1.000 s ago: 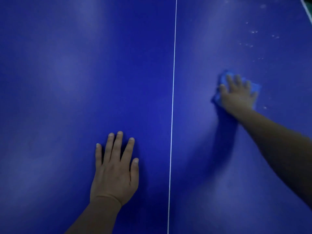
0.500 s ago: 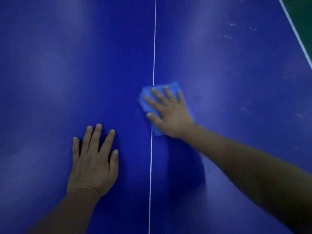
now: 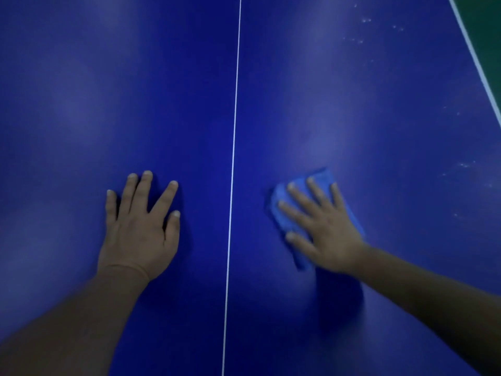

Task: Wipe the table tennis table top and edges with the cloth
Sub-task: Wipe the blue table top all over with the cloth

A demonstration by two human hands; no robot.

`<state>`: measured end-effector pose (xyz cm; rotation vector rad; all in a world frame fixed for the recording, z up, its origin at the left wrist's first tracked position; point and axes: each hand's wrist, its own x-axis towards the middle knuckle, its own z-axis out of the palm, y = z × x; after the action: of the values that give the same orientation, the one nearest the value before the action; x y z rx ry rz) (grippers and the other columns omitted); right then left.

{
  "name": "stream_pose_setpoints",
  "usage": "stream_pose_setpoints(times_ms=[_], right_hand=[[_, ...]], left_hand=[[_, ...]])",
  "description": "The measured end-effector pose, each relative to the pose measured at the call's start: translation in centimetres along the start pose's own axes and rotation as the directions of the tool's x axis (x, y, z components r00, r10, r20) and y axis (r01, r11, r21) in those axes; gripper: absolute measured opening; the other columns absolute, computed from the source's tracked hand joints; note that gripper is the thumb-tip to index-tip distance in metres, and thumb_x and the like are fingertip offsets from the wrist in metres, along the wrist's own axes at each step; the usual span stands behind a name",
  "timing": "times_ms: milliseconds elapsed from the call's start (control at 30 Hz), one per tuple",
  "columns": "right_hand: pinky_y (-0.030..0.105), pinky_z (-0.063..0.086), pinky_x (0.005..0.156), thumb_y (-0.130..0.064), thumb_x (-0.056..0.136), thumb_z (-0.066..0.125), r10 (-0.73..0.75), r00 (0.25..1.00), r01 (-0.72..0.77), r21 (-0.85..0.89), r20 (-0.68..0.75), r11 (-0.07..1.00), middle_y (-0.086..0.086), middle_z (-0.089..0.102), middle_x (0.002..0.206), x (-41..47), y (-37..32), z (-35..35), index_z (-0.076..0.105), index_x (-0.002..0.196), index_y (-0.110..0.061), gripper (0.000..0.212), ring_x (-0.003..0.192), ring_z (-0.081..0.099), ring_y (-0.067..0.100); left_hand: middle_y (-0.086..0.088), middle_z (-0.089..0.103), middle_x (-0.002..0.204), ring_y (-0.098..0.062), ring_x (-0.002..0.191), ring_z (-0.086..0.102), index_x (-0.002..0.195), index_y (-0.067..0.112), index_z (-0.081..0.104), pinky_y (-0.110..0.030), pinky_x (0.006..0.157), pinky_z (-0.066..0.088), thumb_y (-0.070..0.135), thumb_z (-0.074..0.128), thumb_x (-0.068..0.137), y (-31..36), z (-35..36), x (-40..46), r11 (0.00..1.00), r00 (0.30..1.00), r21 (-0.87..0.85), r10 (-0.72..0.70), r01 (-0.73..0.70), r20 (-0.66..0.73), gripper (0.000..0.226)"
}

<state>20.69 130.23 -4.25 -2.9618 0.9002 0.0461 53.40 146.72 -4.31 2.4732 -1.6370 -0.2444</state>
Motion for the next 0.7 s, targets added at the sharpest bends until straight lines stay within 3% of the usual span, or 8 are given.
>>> stream_pose_setpoints(times_ms=[100,167,233,300,367,467,600,700], right_hand=[[0.072,0.022,0.112,-0.067,0.101,0.023,-0.077,0.996,0.078,-0.036,0.035,0.996,0.001,0.034,0.162,0.7,3.0,-0.6,0.037,0.153,-0.036,0.062,0.150,0.027,0.035],[0.075,0.021,0.110,-0.074,0.096,0.018,0.254,0.967,-0.253,-0.029,0.010,0.967,0.000,0.031,0.163,4.2,7.6,-1.1,0.030,0.155,-0.036,0.072,0.151,0.024,0.034],[0.072,0.010,0.116,-0.073,0.092,0.021,0.552,0.833,-0.553,0.052,0.035,0.832,-0.005,0.018,0.168,8.2,11.1,-1.7,0.025,0.158,-0.038,0.074,0.154,0.011,0.031],[0.070,0.004,0.117,-0.069,0.096,0.026,0.613,0.786,-0.618,0.081,0.073,0.782,-0.009,0.009,0.169,12.0,11.2,-2.3,0.019,0.158,-0.042,0.068,0.155,0.003,0.030],[0.071,0.005,0.116,-0.071,0.095,0.023,0.481,0.873,-0.486,0.057,0.080,0.872,-0.007,0.011,0.169,15.1,8.6,-2.3,0.019,0.158,-0.043,0.069,0.155,0.005,0.032],[0.077,0.018,0.109,-0.068,0.093,0.028,-0.059,0.998,0.060,-0.049,0.007,0.997,0.002,0.031,0.164,15.0,1.7,-1.4,0.035,0.155,-0.035,0.070,0.150,0.024,0.042],[0.073,0.005,0.115,-0.057,0.101,0.043,-0.689,0.723,0.689,0.003,0.053,0.724,-0.001,0.030,0.163,5.2,-4.6,-0.9,0.045,0.150,-0.036,0.054,0.154,0.016,0.037],[0.071,0.007,0.116,-0.059,0.101,0.039,-0.730,0.677,0.731,0.029,0.088,0.682,-0.002,0.032,0.163,4.1,-1.3,-1.0,0.044,0.151,-0.036,0.055,0.154,0.017,0.035]], left_hand=[[-0.013,0.021,0.165,-0.028,0.155,0.007,0.156,0.026,0.036,-0.056,0.124,0.002,0.047,0.022,0.098,0.1,-0.1,0.1,1.000,1.000,-0.013,-0.005,0.005,-0.004,0.063],[-0.012,0.020,0.166,-0.027,0.156,0.006,0.156,0.027,0.035,-0.055,0.124,0.001,0.048,0.021,0.098,0.1,-0.1,0.1,1.000,1.000,-0.014,-0.008,0.008,-0.002,0.063],[-0.012,0.020,0.166,-0.027,0.156,0.005,0.156,0.027,0.035,-0.055,0.124,0.000,0.047,0.022,0.098,0.1,-0.1,0.2,1.000,1.000,-0.016,-0.003,0.002,-0.005,0.062],[-0.012,0.019,0.166,-0.027,0.156,0.005,0.156,0.028,0.033,-0.055,0.125,0.000,0.048,0.022,0.098,0.0,0.0,0.2,1.000,1.000,-0.012,-0.004,0.004,0.000,0.062],[-0.011,0.019,0.166,-0.027,0.156,0.005,0.156,0.029,0.033,-0.056,0.124,0.001,0.048,0.021,0.098,0.0,0.0,0.1,1.000,1.000,-0.012,-0.004,0.004,0.003,0.062],[-0.011,0.017,0.167,-0.026,0.156,0.003,0.157,0.029,0.032,-0.056,0.124,0.001,0.048,0.020,0.099,0.0,-0.1,0.2,1.000,1.000,-0.008,-0.001,0.001,0.012,0.062],[-0.011,0.016,0.167,-0.026,0.156,0.001,0.157,0.029,0.030,-0.055,0.124,-0.001,0.049,0.020,0.098,0.0,-0.2,0.1,1.000,1.000,-0.015,-0.006,0.006,0.022,0.063],[-0.011,0.016,0.167,-0.026,0.156,0.002,0.157,0.029,0.030,-0.054,0.125,-0.003,0.049,0.019,0.098,0.1,-0.1,0.0,1.000,1.000,-0.017,-0.002,0.003,0.020,0.064]])
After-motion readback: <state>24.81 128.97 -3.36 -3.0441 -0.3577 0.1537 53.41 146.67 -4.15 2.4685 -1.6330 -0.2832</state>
